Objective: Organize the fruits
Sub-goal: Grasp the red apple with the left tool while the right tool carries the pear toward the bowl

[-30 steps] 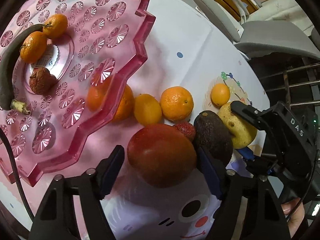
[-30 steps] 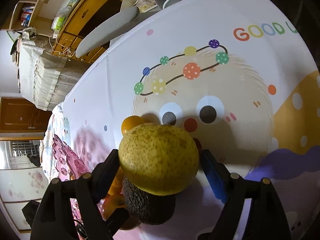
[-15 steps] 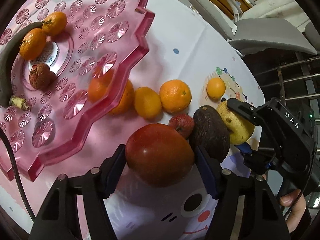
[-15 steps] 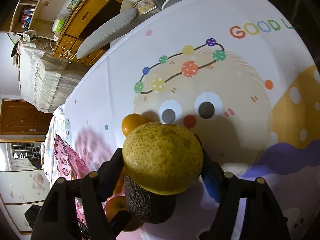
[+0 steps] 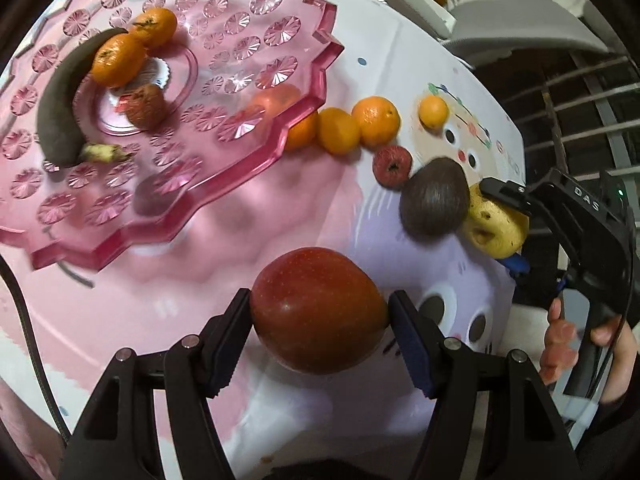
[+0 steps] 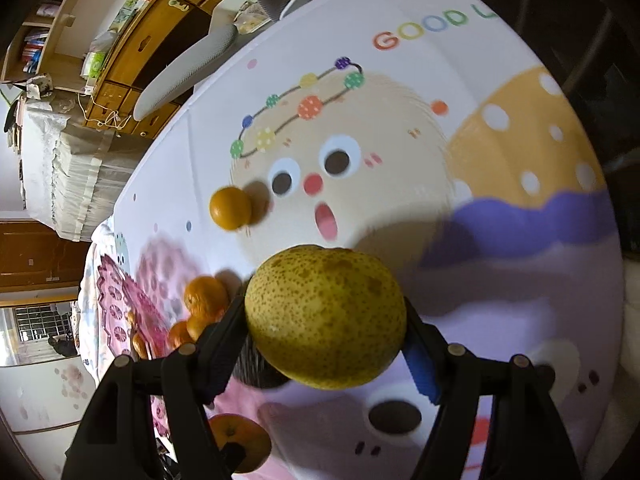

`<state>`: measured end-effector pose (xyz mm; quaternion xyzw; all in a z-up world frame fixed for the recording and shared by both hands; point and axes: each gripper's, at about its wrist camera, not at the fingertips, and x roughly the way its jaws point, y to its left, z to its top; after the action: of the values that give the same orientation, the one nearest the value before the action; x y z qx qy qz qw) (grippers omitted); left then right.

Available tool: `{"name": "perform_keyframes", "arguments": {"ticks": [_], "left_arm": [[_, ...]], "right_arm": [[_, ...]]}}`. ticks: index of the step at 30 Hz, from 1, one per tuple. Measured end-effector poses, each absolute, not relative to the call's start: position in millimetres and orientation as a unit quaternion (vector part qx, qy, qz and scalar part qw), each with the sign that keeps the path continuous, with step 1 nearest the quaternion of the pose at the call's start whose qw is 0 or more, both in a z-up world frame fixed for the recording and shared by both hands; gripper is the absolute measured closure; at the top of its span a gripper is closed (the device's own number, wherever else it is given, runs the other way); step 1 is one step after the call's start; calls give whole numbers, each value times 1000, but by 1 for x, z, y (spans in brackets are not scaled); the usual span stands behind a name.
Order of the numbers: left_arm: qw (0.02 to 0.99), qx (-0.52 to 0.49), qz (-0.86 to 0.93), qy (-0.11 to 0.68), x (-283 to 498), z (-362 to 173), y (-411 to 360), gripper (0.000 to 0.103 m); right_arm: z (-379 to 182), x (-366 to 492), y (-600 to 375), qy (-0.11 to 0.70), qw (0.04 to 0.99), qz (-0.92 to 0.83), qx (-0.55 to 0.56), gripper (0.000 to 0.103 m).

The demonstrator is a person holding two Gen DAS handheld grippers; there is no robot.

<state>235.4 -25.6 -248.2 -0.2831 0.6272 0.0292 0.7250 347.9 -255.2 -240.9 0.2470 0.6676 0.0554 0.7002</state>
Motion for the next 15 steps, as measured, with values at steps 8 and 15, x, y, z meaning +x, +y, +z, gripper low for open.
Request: {"name": "perform_keyframes", "arguments": {"ticks": [8, 15], "left_arm": [[760, -253, -7, 598, 213, -190, -10, 36], [797, -212, -33, 564, 207, -142, 13, 36]], "right_arm": [[-209, 320, -237, 672, 703, 62, 224, 31], [-171, 306, -201, 660, 716, 94, 206, 31]]}}
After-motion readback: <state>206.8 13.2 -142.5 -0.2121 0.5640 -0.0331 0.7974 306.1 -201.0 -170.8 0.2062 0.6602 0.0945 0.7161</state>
